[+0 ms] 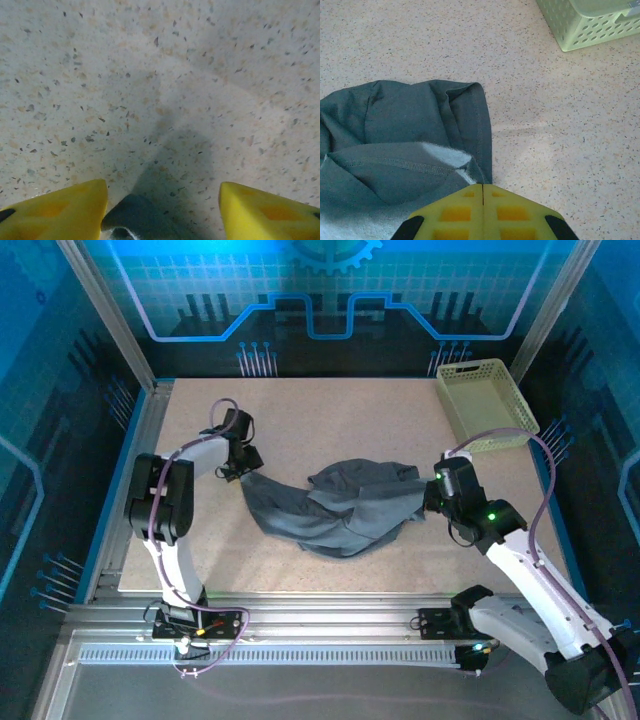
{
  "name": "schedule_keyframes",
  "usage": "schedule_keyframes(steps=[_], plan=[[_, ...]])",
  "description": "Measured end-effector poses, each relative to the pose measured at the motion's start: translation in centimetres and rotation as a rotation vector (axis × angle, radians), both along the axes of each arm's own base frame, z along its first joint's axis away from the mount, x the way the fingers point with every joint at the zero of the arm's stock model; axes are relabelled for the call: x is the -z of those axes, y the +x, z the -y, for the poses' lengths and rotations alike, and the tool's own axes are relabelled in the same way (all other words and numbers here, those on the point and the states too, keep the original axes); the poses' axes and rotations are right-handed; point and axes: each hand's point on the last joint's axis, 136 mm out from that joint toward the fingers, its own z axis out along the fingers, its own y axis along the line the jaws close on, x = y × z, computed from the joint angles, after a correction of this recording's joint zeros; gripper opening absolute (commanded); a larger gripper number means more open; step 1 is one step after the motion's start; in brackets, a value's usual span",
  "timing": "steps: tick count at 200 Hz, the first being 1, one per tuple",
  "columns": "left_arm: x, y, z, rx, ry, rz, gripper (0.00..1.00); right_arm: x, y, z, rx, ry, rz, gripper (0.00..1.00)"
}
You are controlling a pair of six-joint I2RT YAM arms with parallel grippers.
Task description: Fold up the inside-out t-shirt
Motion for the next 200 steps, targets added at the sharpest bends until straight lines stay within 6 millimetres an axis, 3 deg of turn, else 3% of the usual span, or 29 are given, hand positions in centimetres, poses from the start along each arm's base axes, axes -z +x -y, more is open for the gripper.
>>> schedule_keyframes(steps=[84, 107, 128, 166, 184, 200], plan=[[0.2, -0.4, 0.7, 0.015, 0.000, -0.028, 0.07, 0.0, -0.2, 0.7, 0.020, -0.011, -0.016, 0.00], [-2.2, -0.4, 0.4, 0.006, -0.008, 0.027, 0.00, -2.9, 0.1, 2.1, 0.059, -0.011, 0.031, 0.00], [-8.1, -0.3, -0.4, -0.012, -0.016, 0.169, 0.00, -8.5, 0.6, 3.5, 0.096, 0.004, 0.155, 0.00], [-24.8, -1.3, -1.6, -0.041, -0.055, 0.584, 0.00, -22.0, 0.5, 5.1, 0.118, 0.035, 0.437, 0.00], [-33.1, -3.4, -1.8, -0.032, -0.076, 0.798, 0.00, -28.6, -0.6, 5.4, 0.110, 0.050, 0.580, 0.00], [-38.1, -6.0, -2.0, -0.024, -0.088, 0.942, 0.00, -33.1, -2.3, 5.8, 0.108, 0.061, 0.692, 0.00]])
